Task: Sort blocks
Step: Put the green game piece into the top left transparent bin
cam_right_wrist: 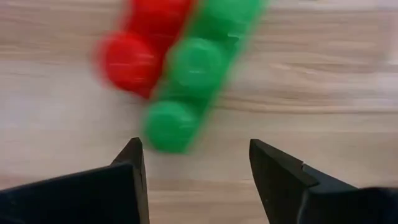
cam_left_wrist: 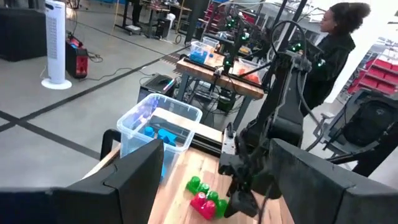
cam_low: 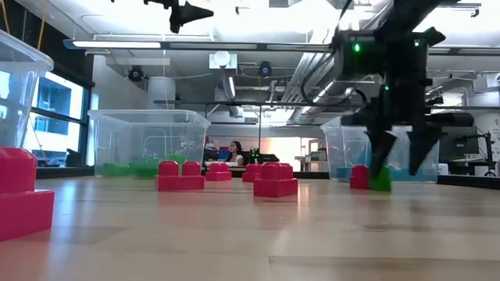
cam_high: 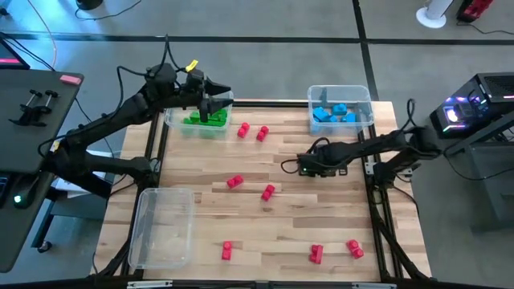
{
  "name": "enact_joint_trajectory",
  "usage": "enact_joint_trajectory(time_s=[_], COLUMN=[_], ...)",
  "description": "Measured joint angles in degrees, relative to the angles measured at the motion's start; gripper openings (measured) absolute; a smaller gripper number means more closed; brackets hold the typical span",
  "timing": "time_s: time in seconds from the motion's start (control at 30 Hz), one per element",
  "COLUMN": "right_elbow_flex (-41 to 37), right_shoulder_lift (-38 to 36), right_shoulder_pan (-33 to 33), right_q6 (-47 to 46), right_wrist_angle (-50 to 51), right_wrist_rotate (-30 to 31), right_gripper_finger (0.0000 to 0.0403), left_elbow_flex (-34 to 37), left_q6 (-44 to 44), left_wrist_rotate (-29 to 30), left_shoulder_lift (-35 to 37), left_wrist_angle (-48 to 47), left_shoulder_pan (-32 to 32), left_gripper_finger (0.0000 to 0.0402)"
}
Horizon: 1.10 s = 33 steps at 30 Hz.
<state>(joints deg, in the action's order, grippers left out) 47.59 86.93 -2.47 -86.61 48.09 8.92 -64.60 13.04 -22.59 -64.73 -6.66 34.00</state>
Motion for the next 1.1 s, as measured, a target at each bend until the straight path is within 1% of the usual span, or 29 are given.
enact_joint_trajectory(time_s=[0.13,0.3,0.37,0.5,0.9,1.0,1.1], right_elbow_flex=[0.0,0.0,0.0,0.0,-0.2,-1.5,-3.6], right_shoulder_lift=[1.8,2.0,1.9,1.9,1.9,1.9,1.7], right_shoulder_pan=[-0.6,-0.5,-0.4,-1.0,-6.5,-7.5,-8.0], right_q6=[0.1,2.4,2.7,2.7,6.0,6.1,6.1], right_wrist_angle=[3.4,1.5,2.4,4.4,3.3,1.7,-2.0], right_wrist_rotate=[-0.7,-1.3,-1.3,1.6,4.0,3.9,3.2], right_gripper_finger=[0.0161,0.0160,0.0160,0.0160,0.0160,0.0160,0.0159], left_elbow_flex=[0.0,0.0,0.0,0.0,0.0,0.0,0.0], left_q6=[0.4,1.9,1.9,2.0,3.4,3.4,3.4], left_wrist_rotate=[0.1,0.6,0.7,0.8,1.2,1.2,1.2], left_shoulder_lift=[0.0,0.0,0.0,0.0,-0.1,-0.1,-0.1], left_wrist_angle=[0.0,0.0,0.0,0.0,0.1,0.0,0.0], left_shoulder_pan=[-0.5,-1.5,-2.0,-2.8,-3.7,-3.7,-3.7], left_gripper_finger=[0.0280,0.0280,0.0280,0.0280,0.0280,0.0280,0.0280])
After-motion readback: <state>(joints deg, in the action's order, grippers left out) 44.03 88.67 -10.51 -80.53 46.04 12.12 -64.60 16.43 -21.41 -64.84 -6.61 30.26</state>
